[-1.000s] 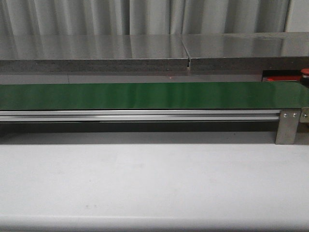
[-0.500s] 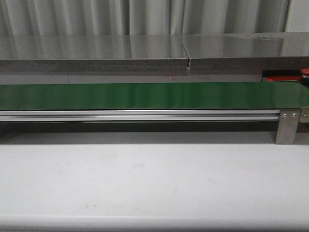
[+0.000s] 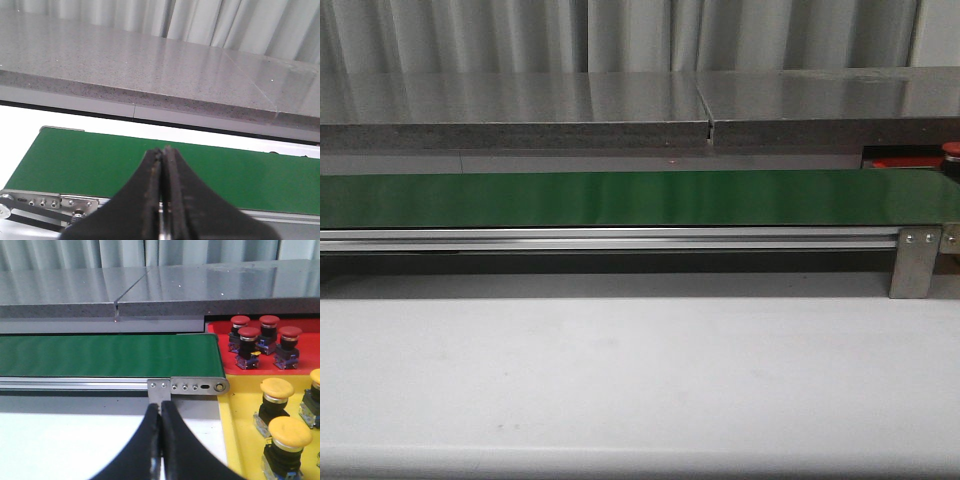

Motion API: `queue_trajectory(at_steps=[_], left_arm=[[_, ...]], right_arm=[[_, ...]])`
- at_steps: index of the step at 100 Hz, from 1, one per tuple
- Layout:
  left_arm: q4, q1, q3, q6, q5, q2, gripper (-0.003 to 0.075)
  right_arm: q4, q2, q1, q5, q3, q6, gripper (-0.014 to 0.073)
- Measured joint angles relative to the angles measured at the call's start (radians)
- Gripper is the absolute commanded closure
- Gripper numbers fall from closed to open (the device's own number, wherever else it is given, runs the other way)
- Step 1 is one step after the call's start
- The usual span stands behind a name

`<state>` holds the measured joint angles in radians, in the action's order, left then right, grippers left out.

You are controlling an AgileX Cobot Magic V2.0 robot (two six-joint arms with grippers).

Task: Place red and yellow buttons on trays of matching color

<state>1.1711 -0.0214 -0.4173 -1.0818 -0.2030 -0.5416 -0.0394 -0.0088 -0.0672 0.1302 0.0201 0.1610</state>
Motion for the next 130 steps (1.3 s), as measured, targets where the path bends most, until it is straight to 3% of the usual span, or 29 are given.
queue_trajectory(at_steps=[130], left_arm=[[0.0, 0.016, 0.0, 0.0, 0.0, 0.0, 0.0739]], right_arm=[[0.009, 0.0, 0.002, -0.033, 0.006, 0.0, 0.0659]])
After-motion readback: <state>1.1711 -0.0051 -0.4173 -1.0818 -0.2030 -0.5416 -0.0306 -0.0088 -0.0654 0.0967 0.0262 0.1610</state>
